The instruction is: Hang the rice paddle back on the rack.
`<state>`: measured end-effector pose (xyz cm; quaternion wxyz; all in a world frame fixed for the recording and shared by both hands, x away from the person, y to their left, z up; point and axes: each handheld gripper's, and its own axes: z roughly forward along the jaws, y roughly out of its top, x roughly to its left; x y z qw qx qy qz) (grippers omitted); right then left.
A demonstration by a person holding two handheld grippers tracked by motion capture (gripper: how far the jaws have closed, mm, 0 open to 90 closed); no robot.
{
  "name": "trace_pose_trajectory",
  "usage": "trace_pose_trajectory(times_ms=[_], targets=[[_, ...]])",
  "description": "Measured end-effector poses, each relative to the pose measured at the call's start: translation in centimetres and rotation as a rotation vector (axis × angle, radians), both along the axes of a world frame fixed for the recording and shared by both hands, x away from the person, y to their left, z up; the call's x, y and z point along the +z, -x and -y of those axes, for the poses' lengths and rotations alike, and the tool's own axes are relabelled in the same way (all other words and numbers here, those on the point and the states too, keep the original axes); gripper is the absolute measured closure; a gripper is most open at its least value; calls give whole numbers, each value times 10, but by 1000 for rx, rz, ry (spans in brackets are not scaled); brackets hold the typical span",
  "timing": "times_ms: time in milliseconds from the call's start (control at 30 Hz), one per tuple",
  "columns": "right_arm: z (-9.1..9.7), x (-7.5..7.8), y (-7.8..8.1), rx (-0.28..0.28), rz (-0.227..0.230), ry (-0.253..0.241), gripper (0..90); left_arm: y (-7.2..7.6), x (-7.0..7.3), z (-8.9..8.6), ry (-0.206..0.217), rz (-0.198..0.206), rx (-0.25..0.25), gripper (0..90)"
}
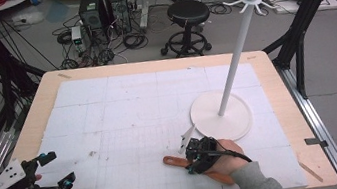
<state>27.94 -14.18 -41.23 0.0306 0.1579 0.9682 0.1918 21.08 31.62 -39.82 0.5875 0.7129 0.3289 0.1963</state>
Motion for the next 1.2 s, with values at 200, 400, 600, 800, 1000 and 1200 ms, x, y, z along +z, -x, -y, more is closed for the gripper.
trace_pose_trajectory(times_ms=[200,400,600,800,1000,1200], targets=[[4,7,2,-24,41,-57,651,-1,1,1,-4,5,-2,18],[10,14,3,-37,71,-111,651,-2,1,3,-6,6,-8,18],[17,20,5,-42,113,-157,652,-4,1,6,-5,6,-17,18],[26,27,7,-66,130,-211,651,-6,1,9,-8,7,-26,18],[36,34,11,-78,162,-261,652,-10,1,13,-9,5,-40,18],[47,40,15,-101,187,-302,652,-14,0,16,-8,6,-53,18]])
